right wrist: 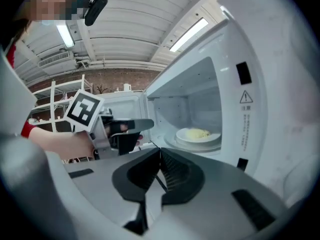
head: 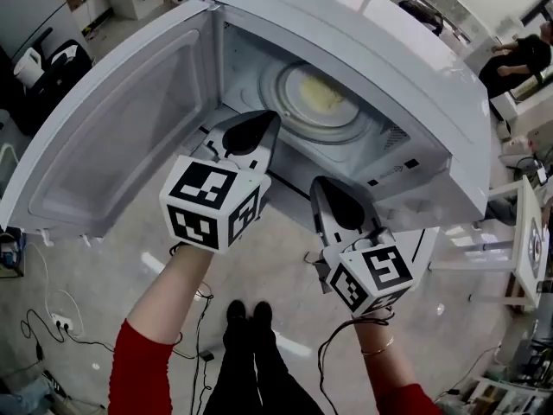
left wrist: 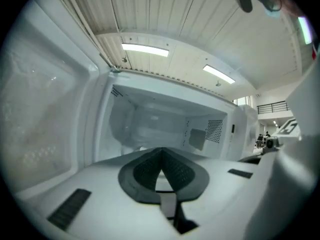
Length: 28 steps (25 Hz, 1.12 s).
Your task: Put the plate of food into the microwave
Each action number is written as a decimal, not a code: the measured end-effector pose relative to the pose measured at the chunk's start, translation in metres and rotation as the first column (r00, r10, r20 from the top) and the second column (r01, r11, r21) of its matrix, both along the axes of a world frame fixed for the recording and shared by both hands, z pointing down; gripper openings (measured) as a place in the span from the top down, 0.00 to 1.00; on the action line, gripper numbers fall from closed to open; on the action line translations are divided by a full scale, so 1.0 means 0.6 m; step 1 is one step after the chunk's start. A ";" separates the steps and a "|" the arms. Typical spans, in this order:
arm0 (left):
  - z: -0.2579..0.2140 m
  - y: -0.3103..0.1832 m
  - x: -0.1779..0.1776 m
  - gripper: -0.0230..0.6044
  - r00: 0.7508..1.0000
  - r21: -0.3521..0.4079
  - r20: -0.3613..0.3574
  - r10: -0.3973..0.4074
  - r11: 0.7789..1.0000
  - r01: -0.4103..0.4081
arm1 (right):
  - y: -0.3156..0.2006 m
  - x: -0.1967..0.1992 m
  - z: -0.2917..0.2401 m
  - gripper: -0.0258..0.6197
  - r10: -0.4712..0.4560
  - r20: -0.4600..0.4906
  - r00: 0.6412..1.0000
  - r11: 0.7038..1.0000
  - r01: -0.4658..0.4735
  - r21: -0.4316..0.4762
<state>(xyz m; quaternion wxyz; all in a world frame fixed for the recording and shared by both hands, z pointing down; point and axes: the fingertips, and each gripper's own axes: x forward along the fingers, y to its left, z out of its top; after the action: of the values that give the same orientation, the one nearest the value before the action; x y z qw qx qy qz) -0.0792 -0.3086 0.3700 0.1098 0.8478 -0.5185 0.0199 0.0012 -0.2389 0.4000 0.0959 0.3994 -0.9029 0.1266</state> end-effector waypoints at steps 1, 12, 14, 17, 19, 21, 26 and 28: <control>-0.002 0.020 -0.004 0.95 1.000 0.004 0.001 0.000 1.000 0.000 | 0.006 0.004 -0.007 0.94 -0.001 0.011 1.000 1.000 0.001 0.003; -0.086 0.242 0.020 0.95 0.997 0.044 0.062 0.053 0.998 -0.055 | 0.134 0.106 -0.115 0.94 0.062 0.131 0.990 0.997 -0.067 0.038; -0.097 0.280 0.023 0.95 0.997 0.036 0.058 0.051 0.998 -0.053 | 0.167 0.119 -0.134 0.94 0.064 0.136 0.989 0.996 -0.071 0.051; -0.108 0.327 0.025 0.95 0.996 0.030 0.081 0.042 0.999 -0.044 | 0.211 0.128 -0.163 0.94 0.043 0.130 0.991 0.995 -0.054 0.085; -0.114 0.358 0.028 0.95 0.995 0.025 0.083 0.046 0.999 -0.048 | 0.240 0.131 -0.179 0.94 0.028 0.124 0.992 0.993 -0.042 0.112; -0.122 0.384 0.030 0.95 0.996 0.024 0.073 0.049 0.998 -0.051 | 0.264 0.135 -0.190 0.94 0.019 0.127 0.992 0.991 -0.036 0.132; -0.154 0.417 0.041 0.95 0.997 0.062 0.057 0.052 0.997 -0.055 | 0.293 0.157 -0.204 0.94 0.032 0.169 0.985 0.989 -0.056 0.140; -0.163 0.430 0.048 0.95 0.997 0.068 0.047 0.054 0.996 -0.057 | 0.302 0.164 -0.205 0.94 0.033 0.178 0.984 0.988 -0.059 0.143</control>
<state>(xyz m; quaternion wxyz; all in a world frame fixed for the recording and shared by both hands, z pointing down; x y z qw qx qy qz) -0.0506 -0.0508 0.2725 0.0681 0.8644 -0.4975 0.0241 0.0994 -0.0579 0.2771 -0.0164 0.4137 -0.9052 0.0962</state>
